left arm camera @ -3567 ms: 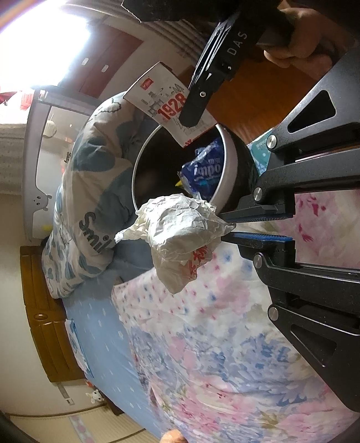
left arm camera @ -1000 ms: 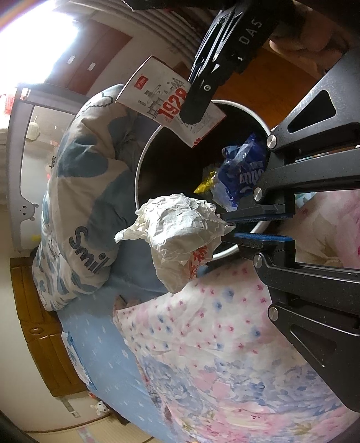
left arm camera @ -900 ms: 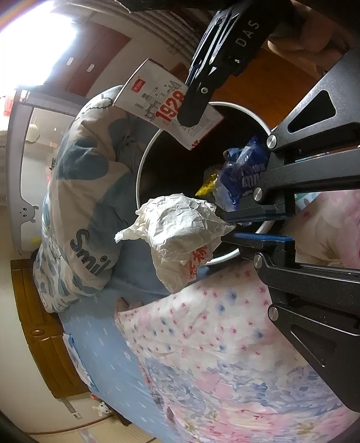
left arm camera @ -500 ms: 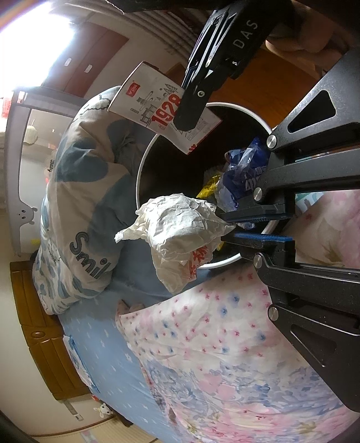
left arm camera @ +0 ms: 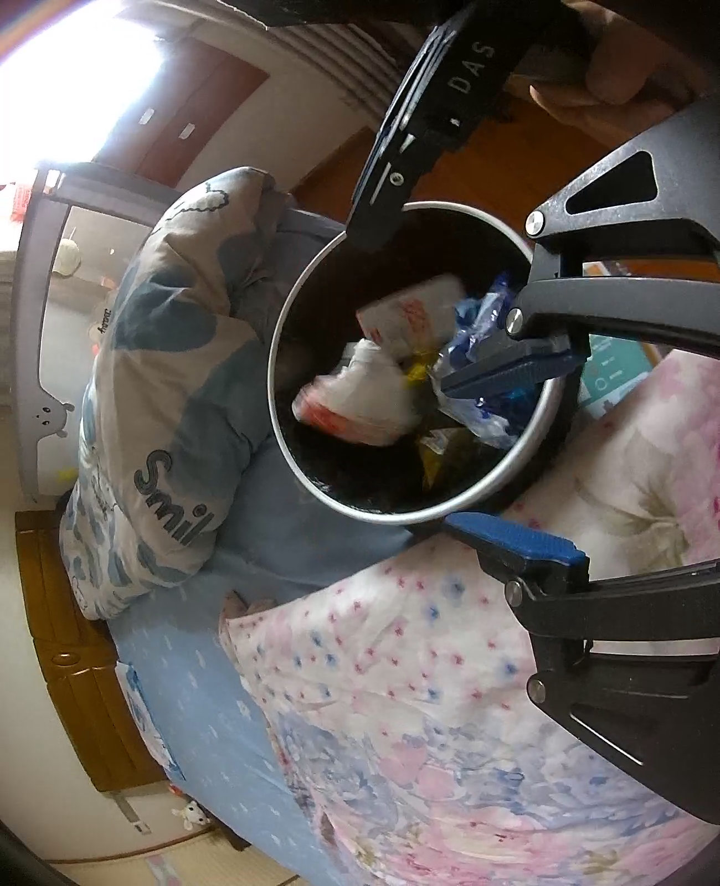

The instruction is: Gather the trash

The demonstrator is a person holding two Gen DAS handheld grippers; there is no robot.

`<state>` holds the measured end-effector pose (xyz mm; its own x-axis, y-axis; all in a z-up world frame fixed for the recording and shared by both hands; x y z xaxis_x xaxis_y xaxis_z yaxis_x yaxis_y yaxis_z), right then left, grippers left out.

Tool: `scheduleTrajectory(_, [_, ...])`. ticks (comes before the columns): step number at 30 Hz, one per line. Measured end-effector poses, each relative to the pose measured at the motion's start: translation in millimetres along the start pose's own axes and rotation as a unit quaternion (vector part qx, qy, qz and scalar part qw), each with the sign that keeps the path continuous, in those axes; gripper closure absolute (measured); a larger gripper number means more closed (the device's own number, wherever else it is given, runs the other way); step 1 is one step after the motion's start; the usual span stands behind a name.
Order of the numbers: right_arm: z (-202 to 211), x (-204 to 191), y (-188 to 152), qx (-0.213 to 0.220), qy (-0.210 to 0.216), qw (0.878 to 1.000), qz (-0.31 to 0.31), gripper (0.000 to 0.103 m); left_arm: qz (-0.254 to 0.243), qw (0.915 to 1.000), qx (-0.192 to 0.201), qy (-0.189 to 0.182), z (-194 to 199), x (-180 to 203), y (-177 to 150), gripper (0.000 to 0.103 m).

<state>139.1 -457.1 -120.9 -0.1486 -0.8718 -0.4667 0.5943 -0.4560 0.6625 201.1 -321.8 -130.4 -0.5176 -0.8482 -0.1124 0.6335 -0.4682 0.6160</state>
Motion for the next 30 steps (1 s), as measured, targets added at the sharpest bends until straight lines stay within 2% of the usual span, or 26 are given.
scheduleTrajectory(3, [5.7, -0.6, -2.0, 0.006, -0.003, 1.000, -0.003, 0.055, 0.014, 0.9999, 0.004, 0.001, 7.6, -10.3, -7.7, 0.055])
scheduleTrajectory(6, [14.5, -7.1, -4.3, 0.016, -0.002, 1.000, -0.002, 0.041, 0.028, 0.9995, 0.011, 0.003, 19.1, -20.1, -18.6, 0.053])
scheduleTrajectory(11, [25.3, -27.0, -10.1, 0.026, 0.012, 1.000, 0.010, 0.037, 0.054, 0.9980, 0.029, 0.015, 43.4, -38.0, -35.3, 0.046])
scheduleTrajectory(17, [39.7, -61.8, -19.3, 0.040, 0.035, 0.998, 0.026, 0.024, 0.101, 0.9929, 0.053, 0.033, 77.5, -71.0, -56.7, 0.040])
scheduleTrajectory(21, [47.0, -83.6, -29.3, 0.046, 0.046, 0.997, 0.035, 0.009, 0.122, 0.9878, 0.071, 0.066, 96.7, -97.4, -75.2, 0.026])
scheduleTrajectory(27, [50.1, -106.8, -54.3, 0.052, 0.047, 0.996, 0.061, 0.007, 0.135, 0.9813, 0.089, 0.104, 115.0, -122.2, -98.3, 0.024])
scheduleTrajectory(30, [53.6, -118.8, -60.0, 0.055, 0.050, 0.994, 0.077, 0.007, 0.145, 0.9741, 0.119, 0.127, 137.6, -131.8, -99.7, 0.022])
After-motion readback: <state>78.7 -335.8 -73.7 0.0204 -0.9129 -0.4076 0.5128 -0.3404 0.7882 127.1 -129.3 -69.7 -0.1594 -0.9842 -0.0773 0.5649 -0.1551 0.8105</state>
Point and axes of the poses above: each gripper's, at about its wrist camera, not at the fingertips, and z roughly against the way its jaws point, x to its right, y to its top, the point moved 7 cm from there along -z, roughly the way its jaws point, and after that the axes turned 12 degrees about y, right-handed, at the moved point
